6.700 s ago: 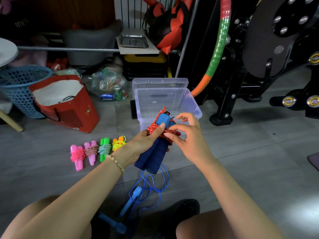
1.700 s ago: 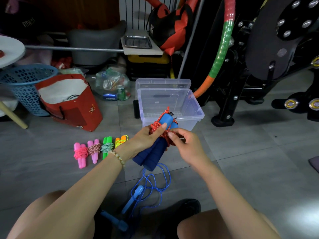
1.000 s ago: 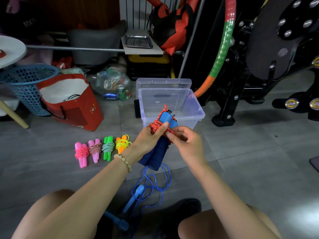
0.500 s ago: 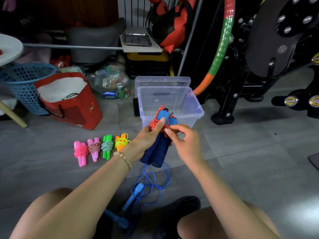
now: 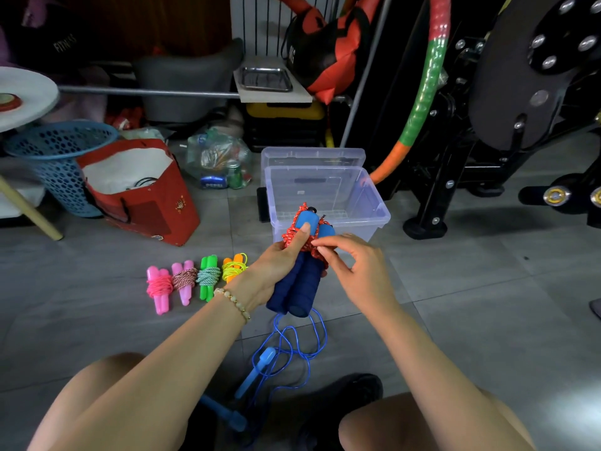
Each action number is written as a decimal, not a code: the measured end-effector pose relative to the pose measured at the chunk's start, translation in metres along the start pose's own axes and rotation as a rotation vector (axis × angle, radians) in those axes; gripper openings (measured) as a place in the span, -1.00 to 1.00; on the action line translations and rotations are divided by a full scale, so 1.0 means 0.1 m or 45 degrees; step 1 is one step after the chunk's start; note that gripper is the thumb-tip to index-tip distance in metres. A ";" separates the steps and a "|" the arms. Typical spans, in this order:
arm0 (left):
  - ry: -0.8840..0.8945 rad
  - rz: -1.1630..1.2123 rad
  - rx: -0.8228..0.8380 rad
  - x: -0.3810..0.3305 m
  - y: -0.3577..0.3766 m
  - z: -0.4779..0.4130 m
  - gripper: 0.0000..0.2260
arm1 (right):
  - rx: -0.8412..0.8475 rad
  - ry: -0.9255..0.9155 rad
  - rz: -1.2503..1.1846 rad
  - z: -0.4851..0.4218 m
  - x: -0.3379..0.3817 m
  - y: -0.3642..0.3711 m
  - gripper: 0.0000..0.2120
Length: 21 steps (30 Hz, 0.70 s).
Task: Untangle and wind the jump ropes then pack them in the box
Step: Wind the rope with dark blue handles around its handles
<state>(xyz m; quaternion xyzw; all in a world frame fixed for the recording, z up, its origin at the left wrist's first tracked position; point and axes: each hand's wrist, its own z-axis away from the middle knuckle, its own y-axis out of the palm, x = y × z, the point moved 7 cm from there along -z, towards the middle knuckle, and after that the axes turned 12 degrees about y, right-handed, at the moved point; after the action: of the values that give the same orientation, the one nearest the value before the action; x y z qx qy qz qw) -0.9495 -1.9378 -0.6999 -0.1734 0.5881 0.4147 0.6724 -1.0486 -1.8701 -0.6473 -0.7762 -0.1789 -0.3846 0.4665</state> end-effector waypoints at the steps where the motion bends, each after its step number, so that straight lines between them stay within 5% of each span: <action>1: 0.007 0.000 -0.011 0.00 -0.01 -0.01 -0.58 | -0.001 0.001 0.014 0.00 0.01 0.01 -0.89; 13: -0.053 -0.034 -0.070 0.08 -0.05 -0.04 -0.51 | -0.090 0.024 -0.018 0.02 0.00 0.02 -0.93; 21: -0.068 0.012 -0.096 0.14 -0.07 -0.09 -0.63 | -0.106 0.052 0.156 0.01 -0.02 0.11 -0.85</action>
<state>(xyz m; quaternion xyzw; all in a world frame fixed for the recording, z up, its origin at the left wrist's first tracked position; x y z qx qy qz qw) -0.9506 -1.9438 -0.7166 -0.1847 0.5546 0.4442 0.6789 -1.0425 -1.8741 -0.6556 -0.7963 -0.1054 -0.3784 0.4601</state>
